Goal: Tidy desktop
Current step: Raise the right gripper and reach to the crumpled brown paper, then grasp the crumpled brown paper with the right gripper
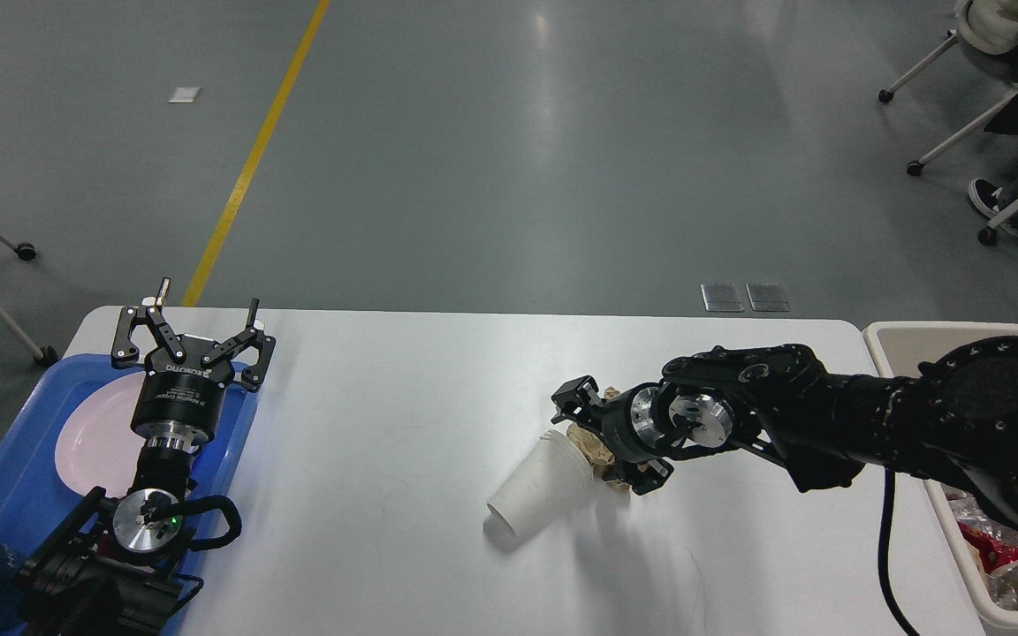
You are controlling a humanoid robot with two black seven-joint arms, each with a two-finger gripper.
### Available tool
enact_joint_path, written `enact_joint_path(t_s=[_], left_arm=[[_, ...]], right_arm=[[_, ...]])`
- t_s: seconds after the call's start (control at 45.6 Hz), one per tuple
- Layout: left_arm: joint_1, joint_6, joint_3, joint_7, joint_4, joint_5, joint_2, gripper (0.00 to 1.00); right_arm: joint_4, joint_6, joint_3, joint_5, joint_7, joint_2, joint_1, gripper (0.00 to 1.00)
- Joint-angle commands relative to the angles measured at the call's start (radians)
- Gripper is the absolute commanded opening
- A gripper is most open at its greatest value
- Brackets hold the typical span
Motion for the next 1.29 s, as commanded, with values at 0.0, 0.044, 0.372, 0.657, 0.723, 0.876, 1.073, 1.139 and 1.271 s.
enact_joint_path(t_s=[0.0,0.044,0.372,0.657,0.723,0.876,1.073,1.139,1.271], left_arm=[[0.0,0.0,0.0,0.0,0.0,0.0,0.0,0.96],[0.0,0.0,0.0,0.0,0.0,0.0,0.0,0.96],[0.0,0.0,0.0,0.0,0.0,0.0,0.0,0.96],[0.0,0.0,0.0,0.0,0.0,0.0,0.0,0.96],[0.0,0.0,0.0,0.0,0.0,0.0,0.0,0.96],[-0.002,0.0,0.0,0.0,0.0,0.0,0.0,0.96],[0.0,0.0,0.0,0.0,0.0,0.0,0.0,0.96],[-0.002,0.0,0.0,0.0,0.0,0.0,0.0,0.96],[0.0,0.0,0.0,0.0,0.0,0.0,0.0,0.96]], right_arm=[[-0.042,-0.002,0.0,-0.017,0.0,0.002,-0.017,1.0],[-0.052,-0.003,-0.002,-0.026,0.0,0.005,-0.028,1.0],[-0.089,-0.097,0.0,-0.092,0.009,0.022,-0.091,0.89],[-0.08,-0.108,0.0,-0.127,0.006,0.016,-0.092,0.18],[-0.072,-0.103,0.0,-0.127,0.005,0.014,-0.091,0.0],[-0.071,-0.111,0.003,-0.117,0.0,0.013,-0.089,0.0],[-0.06,-0.144,0.004,-0.109,-0.002,0.008,-0.088,0.0],[-0.054,-0.144,0.001,-0.111,-0.005,0.0,-0.083,0.0],[-0.011,-0.144,0.0,-0.111,-0.035,-0.039,-0.05,0.0]])
